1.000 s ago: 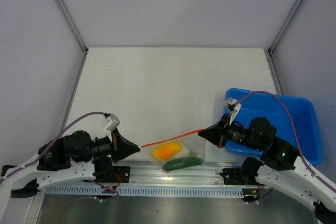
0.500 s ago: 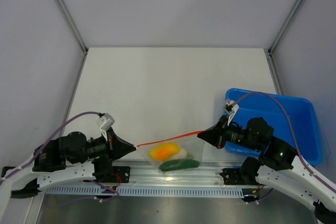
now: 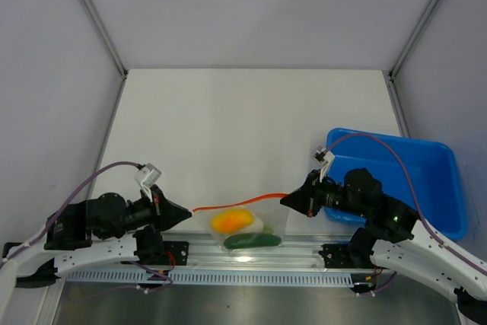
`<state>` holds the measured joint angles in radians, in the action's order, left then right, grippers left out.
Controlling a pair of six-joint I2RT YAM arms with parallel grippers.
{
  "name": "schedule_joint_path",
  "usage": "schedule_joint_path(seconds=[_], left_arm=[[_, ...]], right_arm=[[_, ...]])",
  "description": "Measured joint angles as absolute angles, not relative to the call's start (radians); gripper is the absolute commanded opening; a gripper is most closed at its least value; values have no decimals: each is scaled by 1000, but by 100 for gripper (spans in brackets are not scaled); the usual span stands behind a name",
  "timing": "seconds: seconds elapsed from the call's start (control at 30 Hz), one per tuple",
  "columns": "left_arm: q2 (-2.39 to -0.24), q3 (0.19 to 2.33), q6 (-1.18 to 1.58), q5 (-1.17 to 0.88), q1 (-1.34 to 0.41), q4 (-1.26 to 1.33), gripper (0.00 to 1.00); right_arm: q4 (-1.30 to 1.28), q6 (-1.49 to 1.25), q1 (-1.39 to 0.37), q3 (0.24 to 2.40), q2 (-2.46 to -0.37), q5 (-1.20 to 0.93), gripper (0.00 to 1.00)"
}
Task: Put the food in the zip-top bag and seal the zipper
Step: Zip the zipper food storage bag at the center of the board, then place the zipper food storage bag at the center of the board.
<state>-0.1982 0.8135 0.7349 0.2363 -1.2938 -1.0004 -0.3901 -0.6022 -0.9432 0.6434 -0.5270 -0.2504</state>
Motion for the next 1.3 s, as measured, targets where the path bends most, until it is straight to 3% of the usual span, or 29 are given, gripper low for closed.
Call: schedule_joint_path(seconds=[0.2, 0.33, 0.5, 0.53, 0.73, 1.07, 1.3], left_arm=[[-227, 807, 771, 256, -1294, -1003, 4], [-239, 792, 805, 280, -1294, -991, 24], [-271, 793, 835, 340, -1294, -974, 41], [-284, 796, 837, 356, -1294, -975, 53], [-360, 841, 841, 441, -1294, -999, 78], [-296, 920, 854, 596, -1294, -1099, 86], [-233, 1014, 763, 605, -1294, -1099, 87]], right_arm=[[-382, -628, -992, 644, -607, -228, 0], [-389, -637, -1012, 665, -665, -206, 0], [-389, -631, -1013, 742, -759, -180, 0], [-387, -627, -1013, 758, -780, -179, 0], [-377, -584, -1008, 824, -912, -175, 0], [-278, -548, -822, 886, -1155, -269, 0], [-236, -521, -744, 1075, -1443, -315, 0]])
